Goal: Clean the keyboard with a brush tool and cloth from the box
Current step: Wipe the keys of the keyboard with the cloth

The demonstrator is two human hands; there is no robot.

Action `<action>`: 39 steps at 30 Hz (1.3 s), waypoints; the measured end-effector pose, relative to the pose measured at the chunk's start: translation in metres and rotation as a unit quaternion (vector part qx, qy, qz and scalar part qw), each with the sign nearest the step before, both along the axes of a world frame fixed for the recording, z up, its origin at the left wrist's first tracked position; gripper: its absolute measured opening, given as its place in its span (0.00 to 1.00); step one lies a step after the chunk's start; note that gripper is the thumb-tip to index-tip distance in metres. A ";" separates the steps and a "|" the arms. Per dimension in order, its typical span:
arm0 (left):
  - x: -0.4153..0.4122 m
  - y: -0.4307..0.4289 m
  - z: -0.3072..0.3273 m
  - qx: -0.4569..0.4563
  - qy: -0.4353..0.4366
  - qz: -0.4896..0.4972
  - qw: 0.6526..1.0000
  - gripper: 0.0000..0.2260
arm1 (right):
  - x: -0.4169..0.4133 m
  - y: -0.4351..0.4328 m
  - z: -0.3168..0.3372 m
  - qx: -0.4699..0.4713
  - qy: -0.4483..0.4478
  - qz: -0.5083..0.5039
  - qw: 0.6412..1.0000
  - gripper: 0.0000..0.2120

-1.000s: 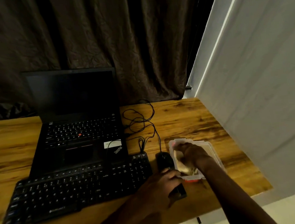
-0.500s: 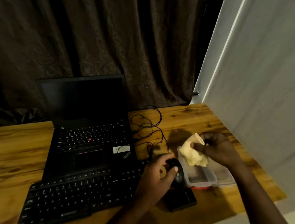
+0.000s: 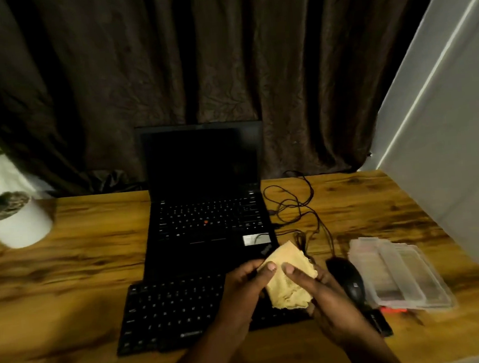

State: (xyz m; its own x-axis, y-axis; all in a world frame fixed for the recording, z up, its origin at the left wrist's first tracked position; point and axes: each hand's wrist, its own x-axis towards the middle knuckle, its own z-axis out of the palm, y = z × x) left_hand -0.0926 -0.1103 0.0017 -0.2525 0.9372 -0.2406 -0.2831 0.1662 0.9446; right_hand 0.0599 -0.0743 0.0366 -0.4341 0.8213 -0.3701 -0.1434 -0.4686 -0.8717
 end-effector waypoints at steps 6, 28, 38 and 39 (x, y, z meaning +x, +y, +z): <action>-0.065 -0.026 -0.018 0.001 0.119 0.028 0.993 0.11 | -0.071 -0.035 -0.024 -0.090 0.019 -0.060 0.994 0.16; -0.264 -0.118 -0.089 0.029 0.556 -0.204 0.805 0.58 | -0.204 -0.072 -0.100 0.521 -0.561 0.036 0.642 0.25; -0.270 -0.115 -0.096 0.026 0.491 -0.189 0.850 0.66 | -0.263 -0.090 -0.106 0.579 -0.495 0.094 0.641 0.21; -0.270 -0.115 -0.100 0.023 0.482 -0.183 0.856 0.66 | -0.268 -0.092 -0.108 0.589 -0.483 0.097 0.640 0.21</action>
